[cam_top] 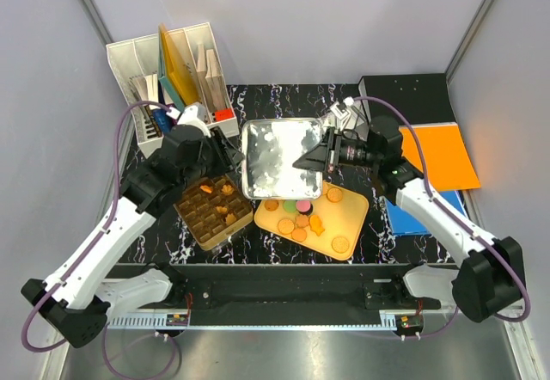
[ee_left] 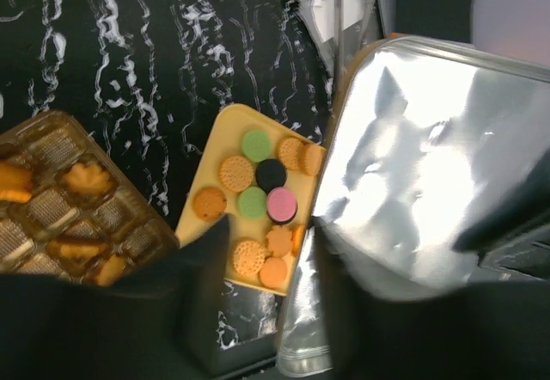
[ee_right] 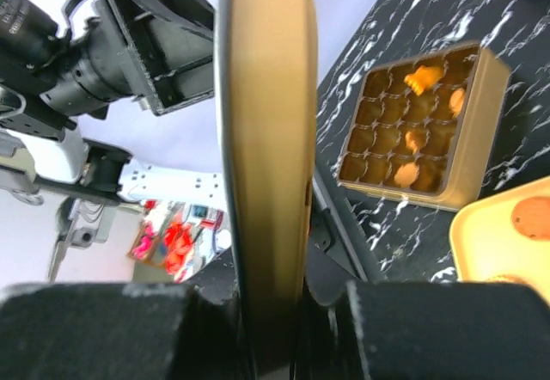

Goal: Pack the cookies

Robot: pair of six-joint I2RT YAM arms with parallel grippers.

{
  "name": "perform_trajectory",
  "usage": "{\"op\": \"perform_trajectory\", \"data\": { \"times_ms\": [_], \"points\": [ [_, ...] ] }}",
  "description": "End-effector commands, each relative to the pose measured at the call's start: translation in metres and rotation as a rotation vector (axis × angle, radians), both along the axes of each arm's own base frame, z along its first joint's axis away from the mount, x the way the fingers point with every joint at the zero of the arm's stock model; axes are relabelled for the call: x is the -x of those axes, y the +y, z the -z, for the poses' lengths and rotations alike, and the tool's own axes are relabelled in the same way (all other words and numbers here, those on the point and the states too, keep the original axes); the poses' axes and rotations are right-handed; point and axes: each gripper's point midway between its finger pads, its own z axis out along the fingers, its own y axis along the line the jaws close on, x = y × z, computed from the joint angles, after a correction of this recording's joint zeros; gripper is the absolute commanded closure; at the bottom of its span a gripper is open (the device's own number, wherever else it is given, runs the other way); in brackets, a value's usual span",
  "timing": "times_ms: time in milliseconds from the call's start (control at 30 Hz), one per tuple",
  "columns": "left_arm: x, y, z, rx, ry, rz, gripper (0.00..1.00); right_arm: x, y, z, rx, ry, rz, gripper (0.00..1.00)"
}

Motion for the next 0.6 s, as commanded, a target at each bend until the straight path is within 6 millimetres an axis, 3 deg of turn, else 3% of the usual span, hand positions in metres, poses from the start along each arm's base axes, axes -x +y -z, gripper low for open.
{"op": "perform_trajectory", "data": {
  "times_ms": [0,33,133,300,367,500,533,567],
  "points": [
    [-0.02,0.057,-0.001,-0.076,0.036,-0.306,0.34,0.0,-0.015,-0.048,0.036,-0.22,0.099,0.97],
    [-0.018,0.066,0.011,-0.099,0.084,-0.335,0.27,-0.003,-0.02,-0.056,0.048,-0.253,0.143,0.98],
    [-0.018,0.078,0.024,-0.085,0.136,-0.387,0.18,-0.007,-0.028,-0.068,0.109,-0.319,0.193,1.0],
    [-0.017,0.078,0.029,-0.065,0.154,-0.405,0.06,-0.021,-0.047,-0.055,0.273,-0.373,0.294,1.0],
    [-0.017,0.076,0.028,-0.059,0.154,-0.401,0.05,-0.038,-0.063,-0.049,0.409,-0.453,0.411,1.0],
    [-0.017,0.071,0.025,-0.038,0.154,-0.383,0.03,-0.063,-0.101,-0.015,0.788,-0.544,0.614,1.0],
    [-0.017,0.07,0.025,-0.034,0.154,-0.375,0.02,-0.073,-0.124,-0.015,0.913,-0.565,0.744,1.0],
    [-0.017,0.069,0.024,-0.025,0.158,-0.374,0.02,-0.068,-0.119,-0.014,1.002,-0.649,0.727,1.0]
  ]
}}
